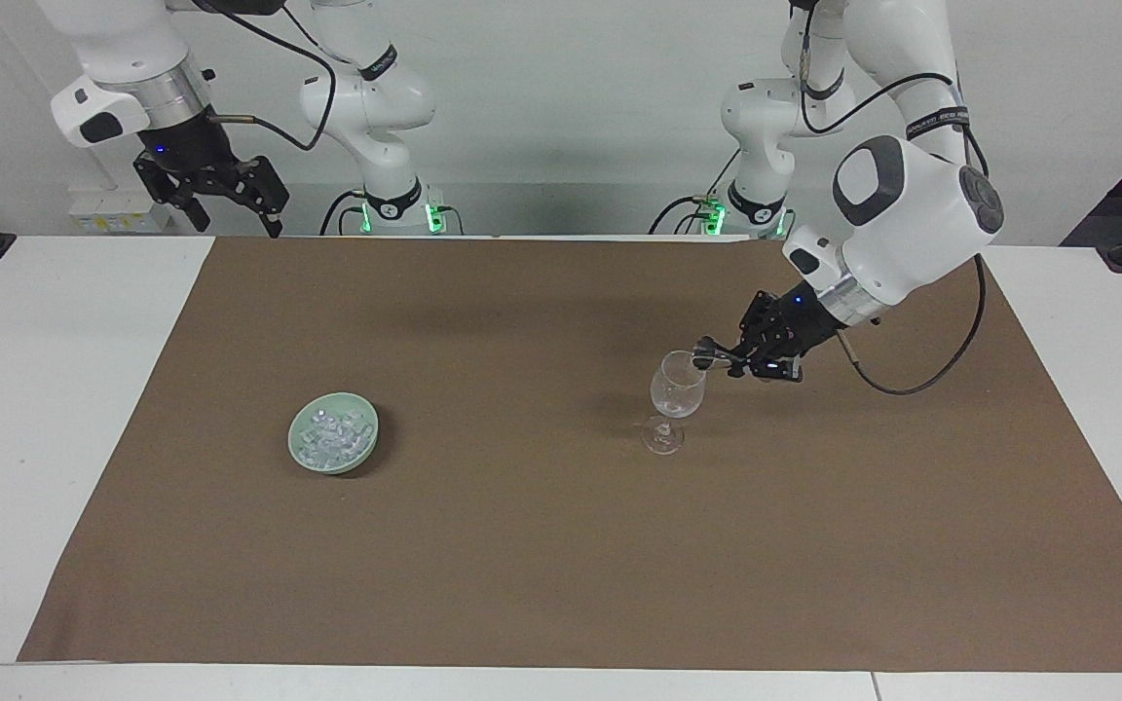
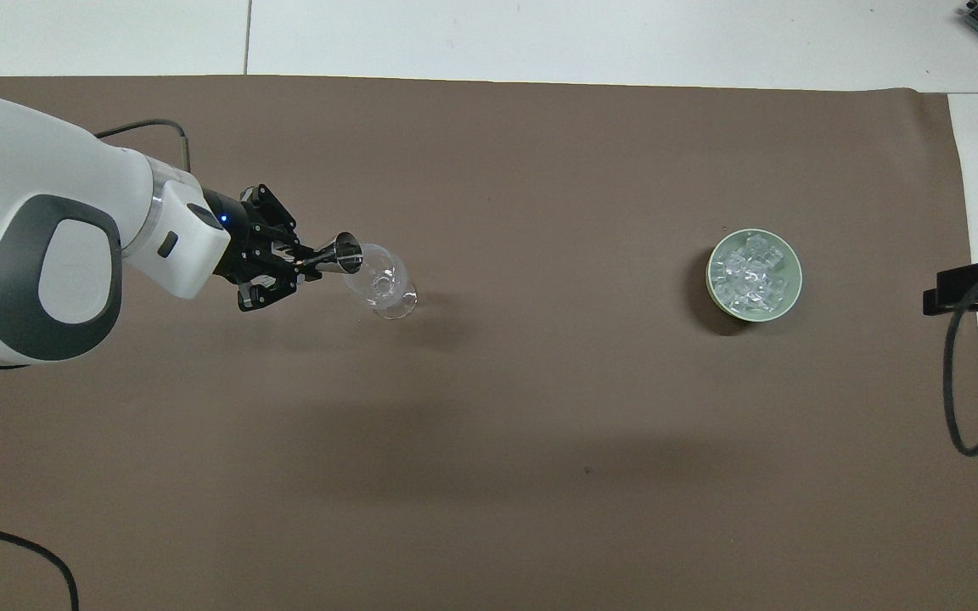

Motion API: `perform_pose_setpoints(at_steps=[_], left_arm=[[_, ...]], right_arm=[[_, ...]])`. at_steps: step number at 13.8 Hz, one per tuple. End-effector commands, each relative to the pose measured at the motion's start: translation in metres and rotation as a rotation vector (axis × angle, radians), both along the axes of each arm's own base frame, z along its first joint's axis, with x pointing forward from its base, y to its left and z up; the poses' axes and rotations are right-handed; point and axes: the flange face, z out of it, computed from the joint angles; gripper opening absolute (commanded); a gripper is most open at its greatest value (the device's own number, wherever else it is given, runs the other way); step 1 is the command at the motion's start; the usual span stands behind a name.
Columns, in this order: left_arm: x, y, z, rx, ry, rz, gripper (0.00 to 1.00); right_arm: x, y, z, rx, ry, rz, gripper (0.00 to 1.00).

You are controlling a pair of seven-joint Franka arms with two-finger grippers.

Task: Pour wine and add ice with both arms
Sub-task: 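Tilt the silver cup over the wine glass with the left gripper, then hold the silver cup tipped over the wine glass to pour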

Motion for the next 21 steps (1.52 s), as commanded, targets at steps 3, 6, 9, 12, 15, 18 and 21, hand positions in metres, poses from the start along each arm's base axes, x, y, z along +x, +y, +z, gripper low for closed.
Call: perform_pose_setpoints(at_steps=[3,6,9,12,15,18,21], left_arm=[[-0.005,-0.007,0.015,0.074,-0.018,0.038,0.06],[-0.005,-0.007,0.016,0.089,-0.027,0.036,0.06],[-0.005,-0.006,0.020,0.134,-0.027,0.067,0.06],[-0.005,-0.011,0.026,0.162,-0.035,0.084,0.06],[-0.006,-0.018,0.036,0.226,-0.051,0.102,0.06],[-0.009,-0.027,0.037,0.252,-0.053,0.124,0.04],[-0.012,-0.035,0.037,0.271,-0.053,0.139,0.03]], right_arm=[[-0.005,-0.001,0.001,0.013,-0.011,0.017,1.00],[-0.005,-0.001,0.001,0.013,-0.011,0.017,1.00],[-0.005,-0.001,0.001,0.013,-0.011,0.017,1.00],[-0.005,-0.001,0.001,0.015,-0.011,0.017,1.00],[-0.005,-0.001,0.001,0.013,-0.011,0.017,1.00],[-0.005,-0.001,0.001,0.013,-0.011,0.017,1.00],[-0.005,-0.001,0.001,0.013,-0.011,0.017,1.00]])
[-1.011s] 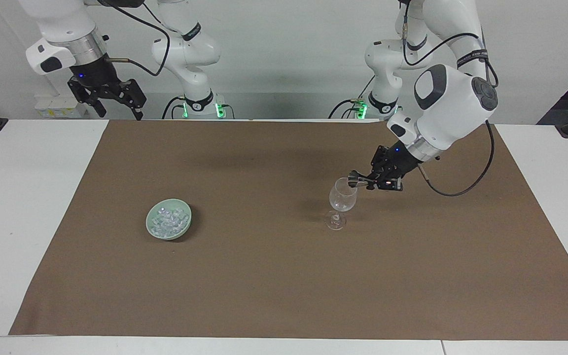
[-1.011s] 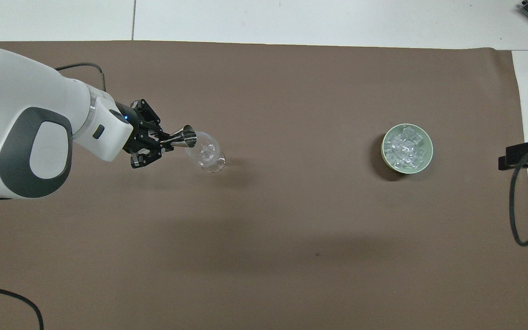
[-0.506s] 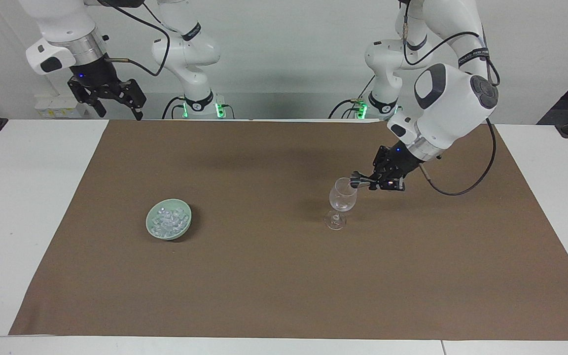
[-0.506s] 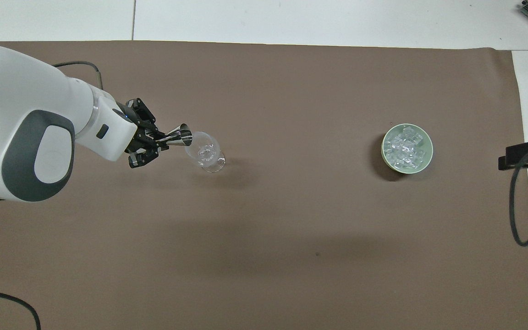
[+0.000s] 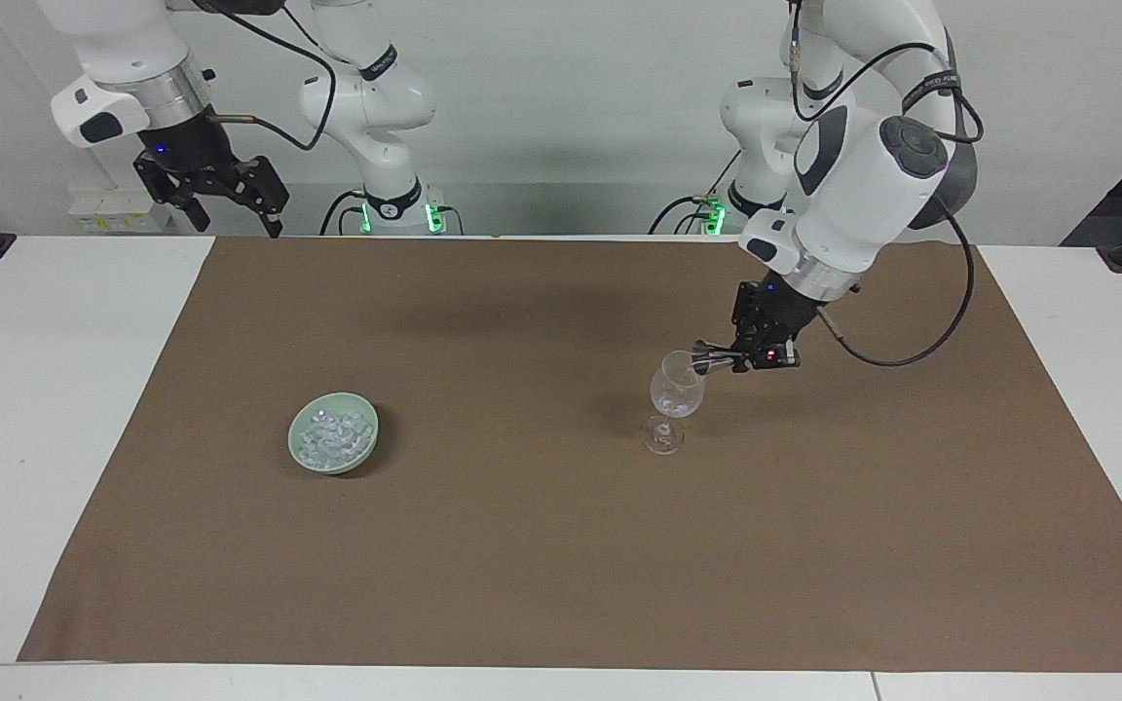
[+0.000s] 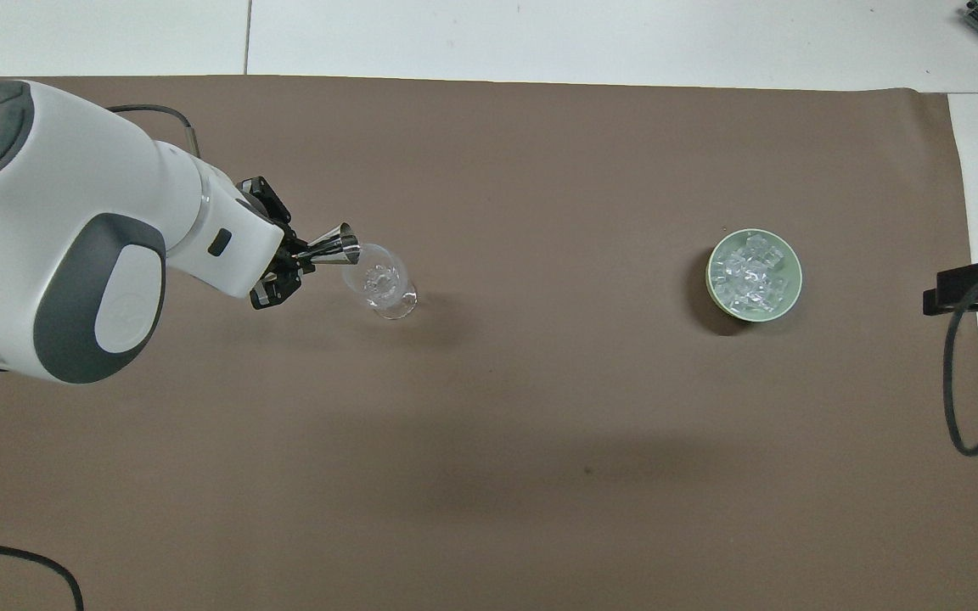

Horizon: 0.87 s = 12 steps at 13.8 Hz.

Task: Pour wine and add ice with both arms
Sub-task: 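Hold the silver cup tipped over the wine glass to pour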

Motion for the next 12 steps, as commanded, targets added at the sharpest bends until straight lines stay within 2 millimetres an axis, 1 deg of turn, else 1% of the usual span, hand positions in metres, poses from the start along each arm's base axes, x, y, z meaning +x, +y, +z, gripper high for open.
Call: perform_pose_setpoints(at_steps=[1,2,3,7,11,12], left_arm=[[-0.004,-0.005,0.008,0.032,-0.011,0.011,0.03],[-0.004,-0.005,0.008,0.053,-0.019,0.002,0.02],[-0.007,-0.011,0.008,0.067,-0.027,-0.019,0.02],[-0.009,-0.014,0.006,0.097,-0.022,-0.035,0.02],[-0.007,-0.016,0.022,0.143,-0.038,-0.053,0.01],[-0.005,-0.016,0.021,0.157,-0.041,-0.048,0.01]], right_arm=[[-0.005,-0.001,0.001,0.013,-0.011,0.017,1.00],[-0.005,-0.001,0.001,0.013,-0.011,0.017,1.00],[-0.005,-0.001,0.001,0.013,-0.011,0.017,1.00],[-0.005,-0.001,0.001,0.013,-0.011,0.017,1.00],[-0.005,-0.001,0.001,0.013,-0.011,0.017,1.00],[-0.005,-0.001,0.001,0.015,-0.011,0.017,1.00]])
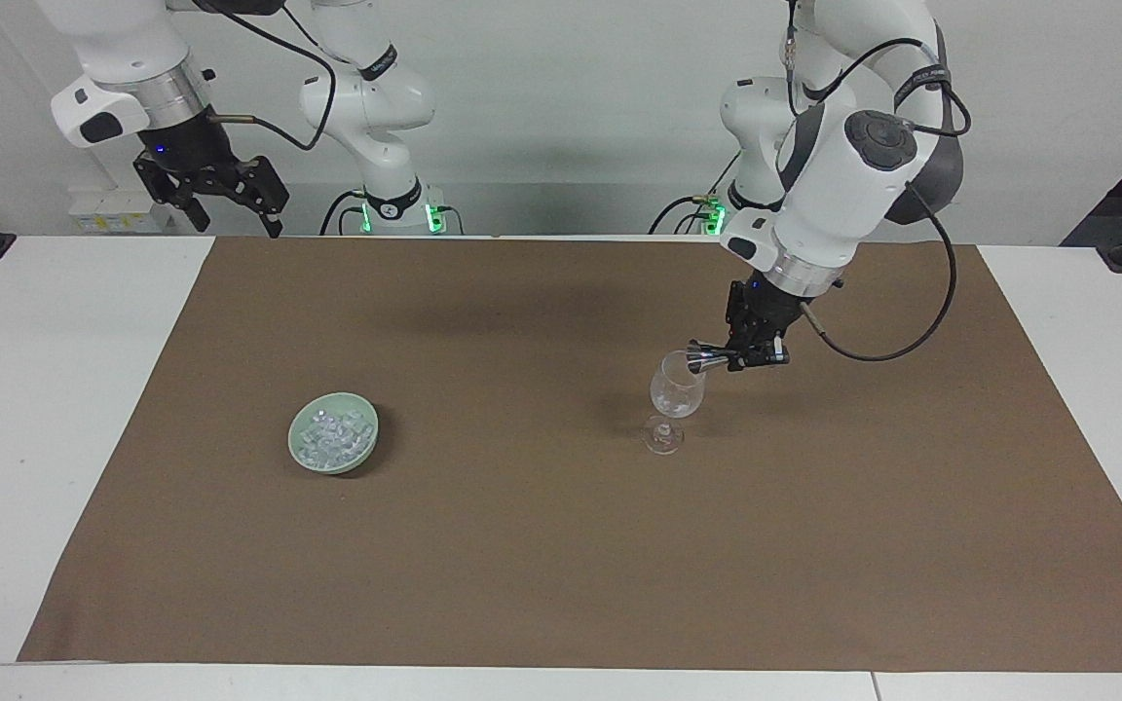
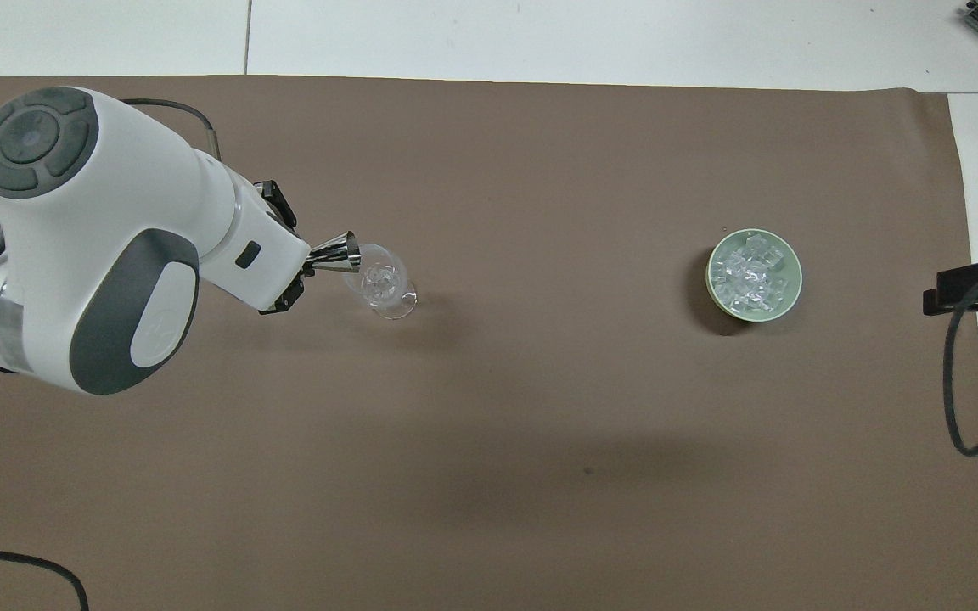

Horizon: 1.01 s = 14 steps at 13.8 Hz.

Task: Pour wine and add ice with both arms
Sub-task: 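Hold the silver cup tipped over the wine glass to pour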

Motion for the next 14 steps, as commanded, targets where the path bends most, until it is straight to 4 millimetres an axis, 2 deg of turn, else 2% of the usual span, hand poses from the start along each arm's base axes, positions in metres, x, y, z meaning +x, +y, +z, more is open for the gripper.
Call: perform_pose_setpoints(at_steps=[1,6,9,14], left_arm=[[0.000,-0.004,0.012,0.061,-0.016,0.018,0.00],[-0.003,-0.009,0.013,0.127,-0.036,0.034,0.00],[-0.007,-0.020,0.012,0.132,-0.037,0.042,0.00],[-0.006,-0.021,0.013,0.156,-0.052,0.055,0.00]], right_arm=[[-0.005,-0.001,0.001,0.015,-0.011,0.017,1.00],[-0.005,-0.001,0.001,0.015,-0.011,0.017,1.00],[-0.005,-0.001,0.001,0.015,-0.011,0.017,1.00],[-0.005,-0.001,0.001,0.015,-0.011,0.017,1.00]])
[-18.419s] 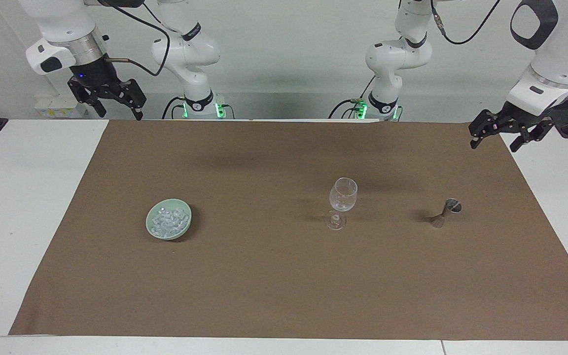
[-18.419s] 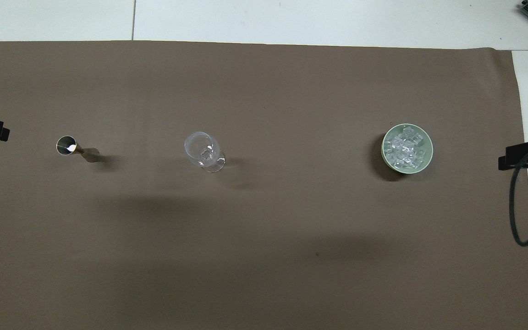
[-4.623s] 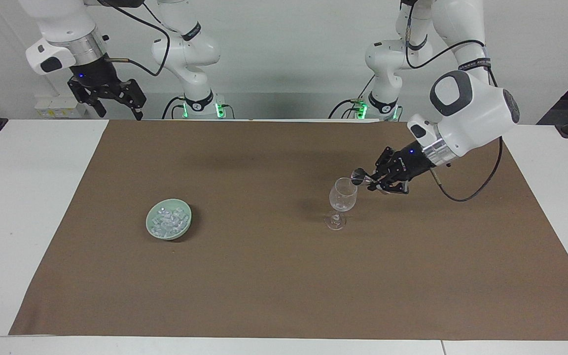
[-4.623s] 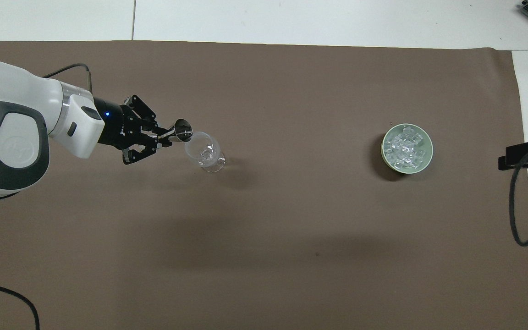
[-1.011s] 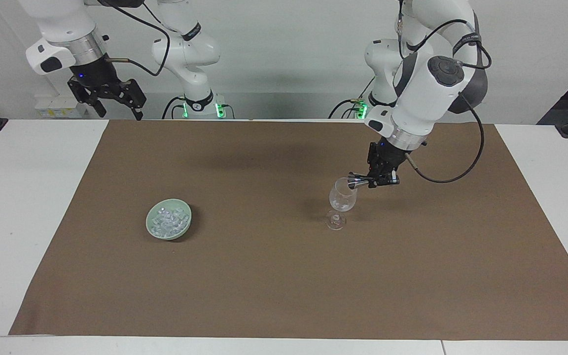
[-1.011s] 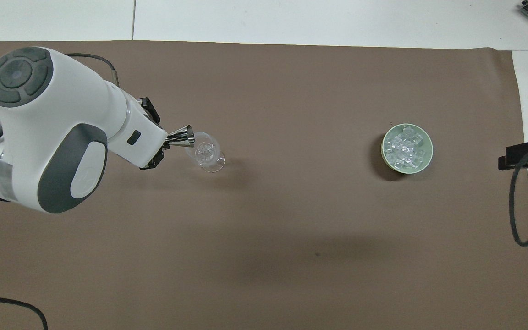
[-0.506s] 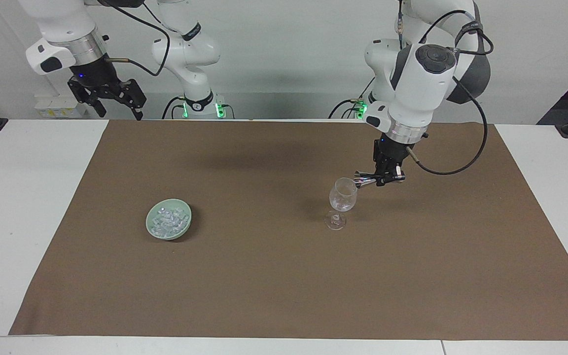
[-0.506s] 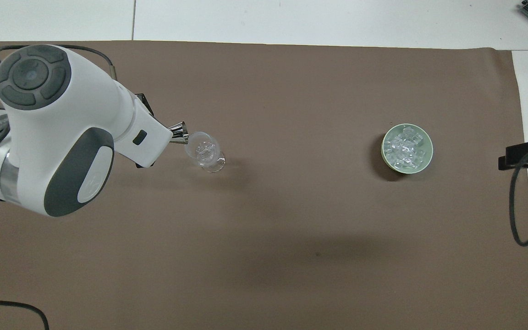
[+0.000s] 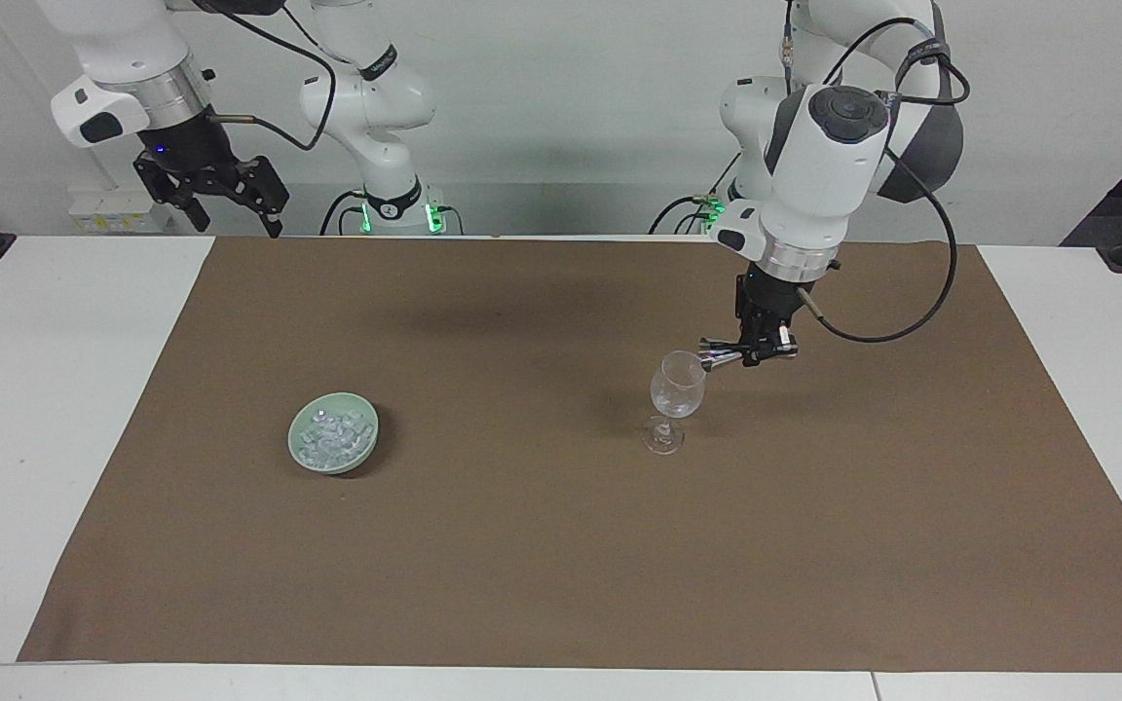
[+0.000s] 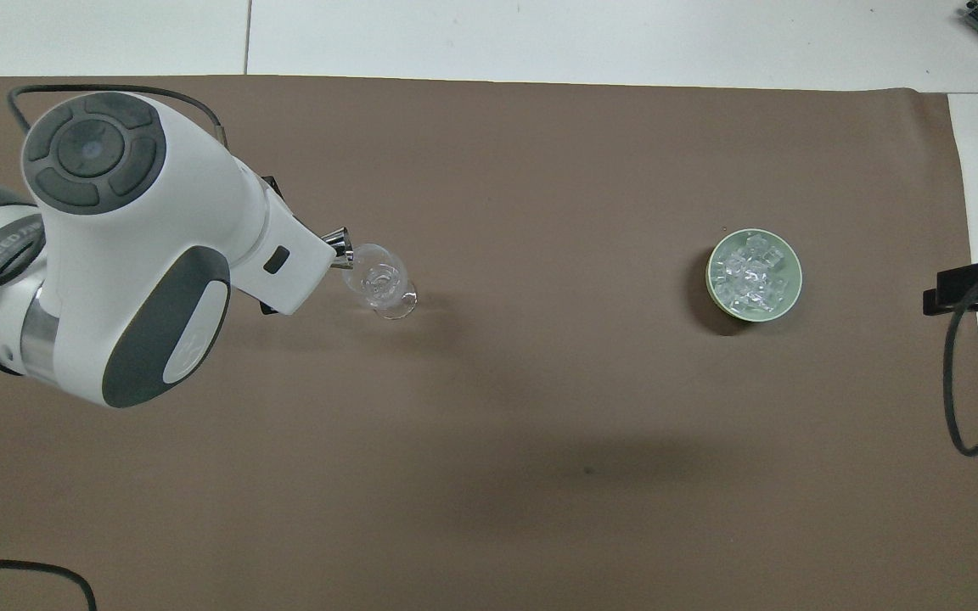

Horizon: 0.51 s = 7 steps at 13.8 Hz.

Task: Pour wine and add ice with both arms
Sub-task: 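Hold the silver cup tipped over the wine glass to pour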

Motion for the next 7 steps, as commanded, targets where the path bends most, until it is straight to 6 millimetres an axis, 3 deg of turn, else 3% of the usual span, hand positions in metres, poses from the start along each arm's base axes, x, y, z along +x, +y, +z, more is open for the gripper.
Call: perform_pose_setpoints(at_steps=[1,7], left_arm=[[0.0007,-0.0033,0.0050,0.030,-0.004,0.017,0.00],[0.0013,-0.0016,0.0049,0.041,-0.002,0.016,0.00]], right_arm=[[-0.0051,-0.0009,0.0013,0.013,-0.011,0.017,1.00],[-0.0051,-0.0009,0.0013,0.013,-0.011,0.017,1.00]])
